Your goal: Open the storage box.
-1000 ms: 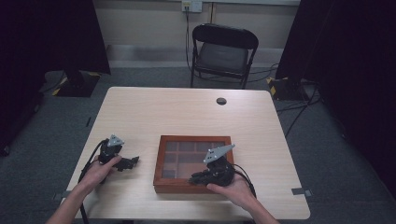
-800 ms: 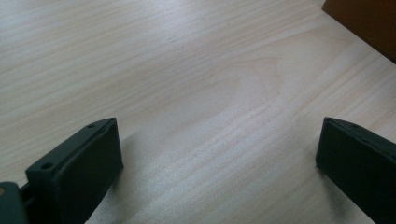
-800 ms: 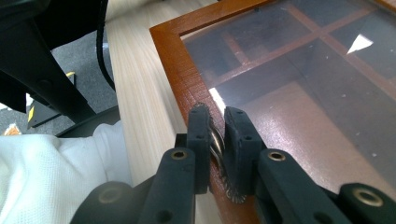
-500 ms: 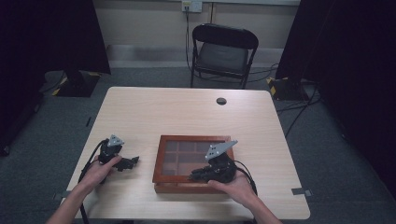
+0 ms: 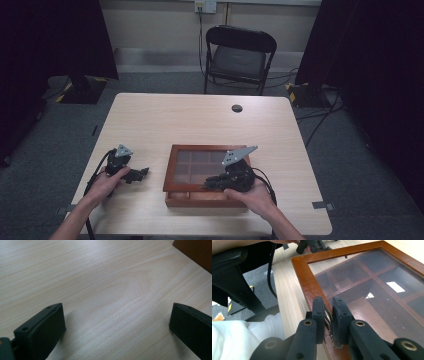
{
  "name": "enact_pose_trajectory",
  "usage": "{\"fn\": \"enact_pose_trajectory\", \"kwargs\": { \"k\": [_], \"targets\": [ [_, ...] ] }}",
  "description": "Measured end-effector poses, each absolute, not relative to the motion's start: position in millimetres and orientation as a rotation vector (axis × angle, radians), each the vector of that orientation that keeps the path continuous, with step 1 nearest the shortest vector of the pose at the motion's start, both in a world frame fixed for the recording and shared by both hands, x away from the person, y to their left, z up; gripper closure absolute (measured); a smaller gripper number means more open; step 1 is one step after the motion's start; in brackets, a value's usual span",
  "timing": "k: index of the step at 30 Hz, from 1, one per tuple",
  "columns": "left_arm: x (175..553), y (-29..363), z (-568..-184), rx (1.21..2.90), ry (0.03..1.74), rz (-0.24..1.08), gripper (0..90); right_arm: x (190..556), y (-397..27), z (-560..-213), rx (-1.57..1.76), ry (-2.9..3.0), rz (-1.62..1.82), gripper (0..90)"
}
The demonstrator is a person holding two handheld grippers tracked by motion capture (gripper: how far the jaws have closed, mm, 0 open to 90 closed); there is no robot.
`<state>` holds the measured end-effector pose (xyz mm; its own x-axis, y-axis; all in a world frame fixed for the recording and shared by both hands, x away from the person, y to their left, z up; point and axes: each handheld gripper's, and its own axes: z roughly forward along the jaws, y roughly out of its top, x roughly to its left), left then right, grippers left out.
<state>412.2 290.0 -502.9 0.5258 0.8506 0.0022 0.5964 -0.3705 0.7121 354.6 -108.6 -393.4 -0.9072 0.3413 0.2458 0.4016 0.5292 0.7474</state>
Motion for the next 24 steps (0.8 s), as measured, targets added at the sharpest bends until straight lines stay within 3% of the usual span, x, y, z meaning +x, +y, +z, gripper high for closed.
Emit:
{"fn": "enact_pose_trajectory", "kwargs": {
  "k": [24],
  "targets": [
    [412.4, 290.1, -502.9, 2.103, 1.169, 0.492, 0.0, 360.3, -109.9, -374.7, -0.669, -2.683, -1.392, 81.3]
  ]
}}
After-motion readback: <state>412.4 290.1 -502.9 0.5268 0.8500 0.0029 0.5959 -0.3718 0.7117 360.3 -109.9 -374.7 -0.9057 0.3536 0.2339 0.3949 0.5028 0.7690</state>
